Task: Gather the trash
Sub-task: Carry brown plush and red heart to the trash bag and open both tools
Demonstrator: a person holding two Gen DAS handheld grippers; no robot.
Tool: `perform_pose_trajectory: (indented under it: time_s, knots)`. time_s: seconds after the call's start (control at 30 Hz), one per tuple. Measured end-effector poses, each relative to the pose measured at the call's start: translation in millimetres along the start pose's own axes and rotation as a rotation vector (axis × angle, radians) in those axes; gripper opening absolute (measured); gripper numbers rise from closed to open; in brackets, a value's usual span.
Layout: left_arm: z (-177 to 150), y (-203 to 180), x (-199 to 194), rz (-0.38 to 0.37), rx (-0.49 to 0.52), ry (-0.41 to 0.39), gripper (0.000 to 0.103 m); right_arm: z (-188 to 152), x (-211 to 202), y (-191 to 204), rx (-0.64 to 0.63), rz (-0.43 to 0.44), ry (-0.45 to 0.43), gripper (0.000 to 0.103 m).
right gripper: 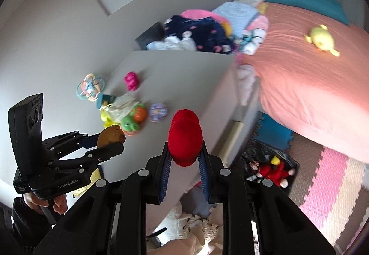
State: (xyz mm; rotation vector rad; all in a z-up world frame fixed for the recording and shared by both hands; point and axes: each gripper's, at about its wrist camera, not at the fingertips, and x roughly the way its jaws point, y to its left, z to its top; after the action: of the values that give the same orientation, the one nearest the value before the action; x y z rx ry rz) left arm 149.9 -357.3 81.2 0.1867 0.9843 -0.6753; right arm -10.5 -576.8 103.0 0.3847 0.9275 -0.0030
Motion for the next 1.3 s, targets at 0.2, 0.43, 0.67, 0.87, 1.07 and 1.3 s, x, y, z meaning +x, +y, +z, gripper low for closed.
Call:
perform_pose_trajectory:
  time_s: [0.2,0.43,0.67,0.87,1.07,1.3]
  knots:
    - [13,-44,16,-0.072,0.097,0.016,0.037,-18,-37,-39,0.101,-0.072,-0.053,0.025]
    - [23,-84,36,-0.152,0.195,0.045,0.037,-36,-59,-77,0.21,-0.139,-0.07,0.025]
    - [25,-105,49,-0.192,0.238,0.069,0.037,-44,-60,-95,0.251,-0.162,-0.057,0.025]
    - [32,-107,60,-0.157,0.203,0.101,0.097,-39,-58,-109,0.32,-0.238,-0.058,0.064]
    - [34,-93,62,-0.173,0.107,0.099,0.097,-40,-71,-114,0.307,-0.265,-0.113,0.066]
    - [27,-93,61,-0.179,0.107,0.105,0.097,-45,-67,-116,0.32,-0.243,-0.099,0.067]
